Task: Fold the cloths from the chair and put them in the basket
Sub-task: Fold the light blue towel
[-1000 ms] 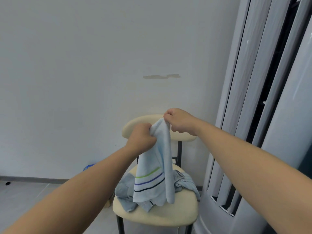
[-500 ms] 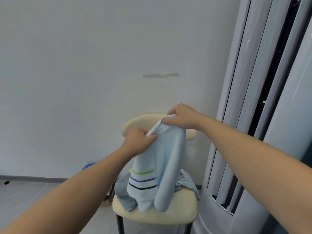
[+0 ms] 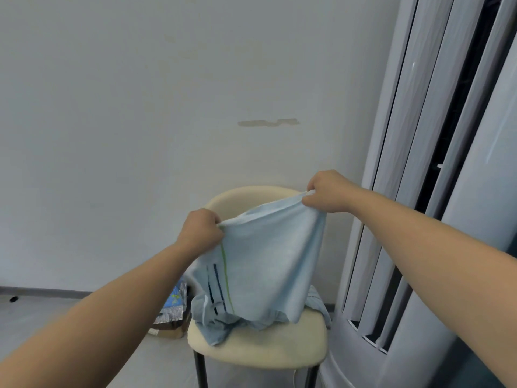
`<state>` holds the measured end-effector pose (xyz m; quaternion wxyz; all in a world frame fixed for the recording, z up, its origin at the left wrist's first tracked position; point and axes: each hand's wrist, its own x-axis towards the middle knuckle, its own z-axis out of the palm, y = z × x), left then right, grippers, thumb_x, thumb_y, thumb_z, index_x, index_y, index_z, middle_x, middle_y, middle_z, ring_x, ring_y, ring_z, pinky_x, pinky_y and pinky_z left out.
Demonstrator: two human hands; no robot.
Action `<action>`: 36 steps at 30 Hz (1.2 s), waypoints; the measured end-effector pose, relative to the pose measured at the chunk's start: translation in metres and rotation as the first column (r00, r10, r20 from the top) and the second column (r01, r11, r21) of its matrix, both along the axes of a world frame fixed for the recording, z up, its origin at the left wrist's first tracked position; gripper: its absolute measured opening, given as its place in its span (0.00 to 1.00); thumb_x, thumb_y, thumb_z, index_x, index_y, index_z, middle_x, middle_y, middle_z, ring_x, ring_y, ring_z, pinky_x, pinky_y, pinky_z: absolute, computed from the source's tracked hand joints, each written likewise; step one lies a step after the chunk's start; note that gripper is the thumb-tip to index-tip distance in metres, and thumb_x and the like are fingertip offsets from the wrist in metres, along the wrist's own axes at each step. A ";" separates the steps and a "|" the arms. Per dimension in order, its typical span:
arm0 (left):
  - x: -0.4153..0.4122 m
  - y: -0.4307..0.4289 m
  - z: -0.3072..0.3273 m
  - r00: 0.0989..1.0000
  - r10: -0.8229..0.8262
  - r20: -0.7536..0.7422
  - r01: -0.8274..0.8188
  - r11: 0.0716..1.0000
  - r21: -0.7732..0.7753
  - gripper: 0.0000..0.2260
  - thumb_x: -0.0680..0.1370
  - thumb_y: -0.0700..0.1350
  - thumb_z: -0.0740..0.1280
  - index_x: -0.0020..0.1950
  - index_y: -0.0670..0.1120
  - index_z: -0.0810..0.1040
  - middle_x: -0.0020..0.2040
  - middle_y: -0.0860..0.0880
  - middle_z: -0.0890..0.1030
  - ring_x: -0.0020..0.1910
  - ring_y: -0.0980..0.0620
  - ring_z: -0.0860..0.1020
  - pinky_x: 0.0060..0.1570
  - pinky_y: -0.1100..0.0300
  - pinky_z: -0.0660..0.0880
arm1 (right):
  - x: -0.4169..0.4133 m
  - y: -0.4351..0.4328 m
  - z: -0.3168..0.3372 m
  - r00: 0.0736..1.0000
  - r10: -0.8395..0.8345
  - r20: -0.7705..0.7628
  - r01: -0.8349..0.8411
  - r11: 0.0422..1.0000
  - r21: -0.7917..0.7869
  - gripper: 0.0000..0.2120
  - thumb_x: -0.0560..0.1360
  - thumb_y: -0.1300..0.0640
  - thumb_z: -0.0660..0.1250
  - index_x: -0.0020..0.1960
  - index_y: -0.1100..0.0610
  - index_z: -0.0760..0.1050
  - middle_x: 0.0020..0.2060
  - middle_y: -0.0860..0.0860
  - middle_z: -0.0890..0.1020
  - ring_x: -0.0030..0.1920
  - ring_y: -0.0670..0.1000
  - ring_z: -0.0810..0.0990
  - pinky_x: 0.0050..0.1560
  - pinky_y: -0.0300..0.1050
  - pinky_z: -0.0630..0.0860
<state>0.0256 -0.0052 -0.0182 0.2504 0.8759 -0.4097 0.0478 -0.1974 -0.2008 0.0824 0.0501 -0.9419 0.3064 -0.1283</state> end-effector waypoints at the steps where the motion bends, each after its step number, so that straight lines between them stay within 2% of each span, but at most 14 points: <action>1: 0.005 0.002 -0.001 1.000 0.001 -0.011 -0.002 1.000 -0.013 0.10 0.70 0.37 0.64 0.28 0.44 0.71 0.28 0.47 0.71 0.34 0.44 0.71 0.29 0.59 0.63 | -0.003 -0.005 -0.002 1.000 -0.011 -0.027 0.011 1.000 -0.025 0.12 0.72 0.54 0.65 0.32 0.59 0.72 0.31 0.53 0.74 0.35 0.55 0.71 0.33 0.44 0.66; 3: 0.011 0.006 -0.001 1.000 -0.001 -0.027 0.000 1.000 -0.029 0.09 0.73 0.38 0.65 0.32 0.41 0.78 0.30 0.44 0.74 0.34 0.45 0.72 0.31 0.58 0.65 | -0.008 -0.015 -0.007 0.997 -0.024 -0.068 0.020 0.998 -0.055 0.15 0.72 0.54 0.65 0.29 0.57 0.67 0.28 0.53 0.69 0.33 0.55 0.68 0.31 0.45 0.63; 5: 0.019 0.009 0.000 0.999 -0.015 -0.052 0.013 0.999 -0.042 0.08 0.73 0.37 0.64 0.37 0.41 0.82 0.34 0.42 0.79 0.37 0.43 0.75 0.34 0.58 0.67 | -0.014 -0.020 -0.011 0.993 -0.039 -0.112 0.029 0.996 -0.086 0.16 0.73 0.54 0.65 0.29 0.57 0.67 0.30 0.52 0.70 0.34 0.56 0.70 0.31 0.45 0.65; 7: 0.026 0.013 0.001 0.996 -0.049 -0.073 0.046 0.998 -0.033 0.10 0.74 0.37 0.64 0.42 0.43 0.85 0.39 0.43 0.84 0.42 0.43 0.79 0.37 0.58 0.69 | -0.020 -0.023 -0.014 0.984 -0.053 -0.168 0.026 0.987 -0.159 0.16 0.75 0.52 0.64 0.30 0.57 0.68 0.37 0.53 0.73 0.39 0.58 0.74 0.33 0.45 0.67; 10: 0.039 0.023 0.002 0.987 -0.086 -0.133 0.076 0.994 -0.078 0.06 0.76 0.41 0.69 0.42 0.46 0.86 0.39 0.44 0.84 0.41 0.44 0.79 0.37 0.56 0.72 | -0.030 -0.028 -0.018 0.957 -0.111 -0.267 0.039 0.964 -0.262 0.14 0.79 0.48 0.62 0.40 0.56 0.74 0.50 0.53 0.70 0.46 0.57 0.73 0.37 0.44 0.66; 12: 0.042 0.031 0.004 0.967 -0.118 -0.227 0.080 0.982 -0.171 0.04 0.76 0.41 0.73 0.45 0.49 0.87 0.40 0.46 0.84 0.39 0.48 0.78 0.39 0.57 0.73 | -0.034 -0.034 -0.022 0.935 -0.156 -0.319 0.060 0.955 -0.291 0.14 0.80 0.48 0.61 0.43 0.56 0.76 0.49 0.52 0.71 0.47 0.56 0.73 0.41 0.45 0.68; 14: 0.042 0.036 0.006 0.932 -0.174 -0.317 0.092 0.962 -0.256 0.04 0.76 0.41 0.75 0.46 0.50 0.87 0.41 0.45 0.84 0.39 0.50 0.78 0.40 0.57 0.75 | -0.034 -0.038 -0.027 0.923 -0.195 -0.333 0.095 0.951 -0.295 0.15 0.79 0.50 0.61 0.37 0.56 0.72 0.42 0.52 0.73 0.41 0.54 0.72 0.39 0.44 0.69; 17: 0.038 0.040 0.011 0.860 -0.269 -0.433 0.107 0.926 -0.363 0.03 0.78 0.43 0.74 0.46 0.49 0.87 0.43 0.47 0.87 0.43 0.50 0.84 0.48 0.55 0.80 | -0.032 -0.040 -0.031 0.921 -0.239 -0.307 0.152 0.947 -0.282 0.16 0.80 0.46 0.61 0.39 0.54 0.71 0.40 0.51 0.74 0.43 0.55 0.74 0.42 0.45 0.72; 21: 0.040 0.042 0.013 0.783 -0.351 -0.513 0.076 0.873 -0.482 0.05 0.80 0.43 0.72 0.50 0.45 0.87 0.48 0.43 0.87 0.51 0.43 0.85 0.59 0.43 0.80 | -0.031 -0.040 -0.033 0.942 -0.260 -0.211 0.210 0.949 -0.234 0.19 0.82 0.40 0.57 0.40 0.53 0.69 0.37 0.49 0.71 0.44 0.57 0.74 0.44 0.47 0.72; 24: 0.039 0.041 0.015 0.776 -0.376 -0.507 0.049 0.836 -0.546 0.06 0.79 0.37 0.72 0.46 0.46 0.88 0.46 0.39 0.86 0.45 0.45 0.84 0.58 0.42 0.81 | -0.030 -0.038 -0.034 0.949 -0.276 -0.153 0.246 0.951 -0.185 0.22 0.82 0.40 0.56 0.36 0.52 0.68 0.35 0.49 0.71 0.42 0.57 0.76 0.41 0.46 0.72; 27: 0.035 0.040 0.018 0.786 -0.372 -0.494 0.028 0.819 -0.573 0.10 0.78 0.35 0.72 0.43 0.48 0.88 0.39 0.45 0.85 0.41 0.48 0.83 0.54 0.46 0.82 | -0.028 -0.038 -0.034 0.947 -0.291 -0.138 0.268 0.949 -0.163 0.20 0.81 0.40 0.58 0.37 0.52 0.68 0.36 0.49 0.71 0.42 0.56 0.76 0.41 0.45 0.72; 29: 0.033 0.039 0.018 0.790 -0.364 -0.494 0.020 0.820 -0.573 0.09 0.78 0.35 0.72 0.42 0.47 0.88 0.40 0.45 0.85 0.41 0.48 0.83 0.53 0.47 0.82 | -0.028 -0.038 -0.034 0.944 -0.304 -0.131 0.284 0.947 -0.152 0.20 0.80 0.40 0.60 0.37 0.53 0.69 0.36 0.49 0.72 0.42 0.56 0.76 0.40 0.45 0.72; 32: 0.031 0.037 0.020 0.786 -0.347 -0.512 -0.022 0.811 -0.584 0.03 0.78 0.36 0.73 0.44 0.40 0.83 0.44 0.43 0.85 0.44 0.46 0.83 0.54 0.47 0.82 | -0.030 -0.041 -0.036 0.939 -0.326 -0.108 0.309 0.939 -0.151 0.21 0.79 0.38 0.62 0.36 0.52 0.68 0.37 0.50 0.74 0.39 0.54 0.76 0.36 0.44 0.71; 36: 0.025 0.037 0.025 0.758 -0.350 -0.550 -0.057 0.805 -0.590 0.04 0.78 0.35 0.72 0.47 0.37 0.78 0.45 0.42 0.83 0.45 0.45 0.82 0.54 0.49 0.82 | -0.035 -0.041 -0.035 0.937 -0.343 -0.066 0.329 0.929 -0.169 0.22 0.78 0.36 0.63 0.38 0.54 0.70 0.36 0.50 0.72 0.36 0.53 0.73 0.33 0.43 0.67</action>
